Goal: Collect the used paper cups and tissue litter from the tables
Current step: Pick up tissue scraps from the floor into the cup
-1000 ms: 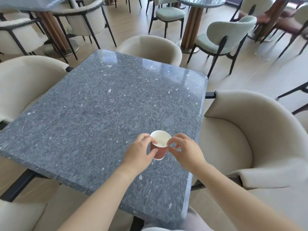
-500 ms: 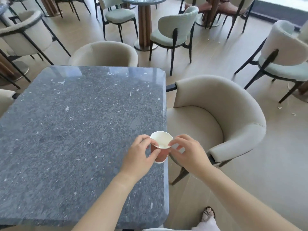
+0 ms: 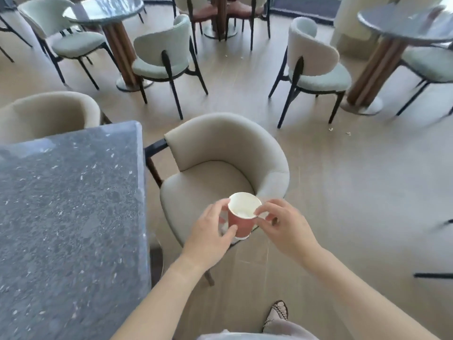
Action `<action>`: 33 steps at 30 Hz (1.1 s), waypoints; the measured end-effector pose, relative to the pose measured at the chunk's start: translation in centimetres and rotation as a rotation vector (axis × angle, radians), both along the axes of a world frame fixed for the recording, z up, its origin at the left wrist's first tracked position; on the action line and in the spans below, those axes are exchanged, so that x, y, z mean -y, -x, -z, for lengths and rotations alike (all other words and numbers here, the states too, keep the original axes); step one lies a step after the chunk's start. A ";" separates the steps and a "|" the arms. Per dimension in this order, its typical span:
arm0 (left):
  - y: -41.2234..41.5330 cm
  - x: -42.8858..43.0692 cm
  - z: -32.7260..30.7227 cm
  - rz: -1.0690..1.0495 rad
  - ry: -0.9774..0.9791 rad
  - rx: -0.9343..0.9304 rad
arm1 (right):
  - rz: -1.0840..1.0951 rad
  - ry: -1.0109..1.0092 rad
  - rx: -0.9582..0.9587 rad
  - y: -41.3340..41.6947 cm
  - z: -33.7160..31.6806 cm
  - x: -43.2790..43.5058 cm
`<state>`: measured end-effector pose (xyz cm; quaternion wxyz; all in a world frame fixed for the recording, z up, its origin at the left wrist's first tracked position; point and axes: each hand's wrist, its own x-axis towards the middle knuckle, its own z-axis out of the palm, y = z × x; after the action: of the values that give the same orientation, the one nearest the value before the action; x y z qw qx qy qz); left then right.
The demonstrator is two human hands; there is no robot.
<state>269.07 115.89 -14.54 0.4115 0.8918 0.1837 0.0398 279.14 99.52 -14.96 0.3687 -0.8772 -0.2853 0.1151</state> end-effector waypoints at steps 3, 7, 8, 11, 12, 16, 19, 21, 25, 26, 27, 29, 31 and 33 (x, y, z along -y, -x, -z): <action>-5.3 4.4 0.5 0.053 0.054 -0.007 | 0.073 -0.012 -0.013 -3.9 0.0 5.0; -12.0 10.3 0.7 0.121 0.072 -0.003 | 0.145 0.004 0.014 -8.7 -0.2 11.5; -13.4 11.7 0.5 0.155 0.056 -0.005 | 0.166 -0.004 0.011 -9.7 -0.3 13.0; -17.3 15.2 0.2 0.236 0.026 -0.027 | 0.226 -0.023 0.017 -12.3 -0.4 16.8; -18.5 16.2 0.1 0.255 0.025 -0.031 | 0.244 -0.029 0.026 -13.1 -0.4 18.0; -22.6 19.6 -0.5 0.336 -0.005 -0.021 | 0.317 -0.066 0.041 -16.0 -0.3 21.8; -25.5 21.5 -0.4 0.386 -0.026 -0.035 | 0.378 -0.083 0.042 -17.9 0.0 24.0; -27.5 22.6 -0.3 0.420 -0.024 -0.039 | 0.409 -0.089 0.035 -19.2 0.2 25.3; -32.6 24.6 0.4 0.506 -0.030 -0.081 | 0.478 -0.107 0.020 -22.8 0.8 27.5; -34.0 25.1 0.6 0.523 -0.034 -0.087 | 0.499 -0.111 0.017 -23.9 1.0 28.0; -35.6 25.5 0.8 0.541 -0.035 -0.090 | 0.520 -0.116 0.014 -25.2 1.2 28.4; -38.8 26.4 1.1 0.575 -0.030 -0.090 | 0.550 -0.130 0.009 -27.9 1.6 29.2; -42.4 27.1 1.3 0.602 -0.035 -0.090 | 0.567 -0.140 0.005 -31.0 1.8 29.7; -46.8 27.7 1.3 0.620 -0.045 -0.086 | 0.588 -0.153 0.004 -35.1 1.8 30.2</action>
<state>315.91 88.19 -15.79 0.3761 0.9151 -0.0806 -0.1211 314.21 69.32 -16.77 0.4508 -0.8920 -0.0278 -0.0202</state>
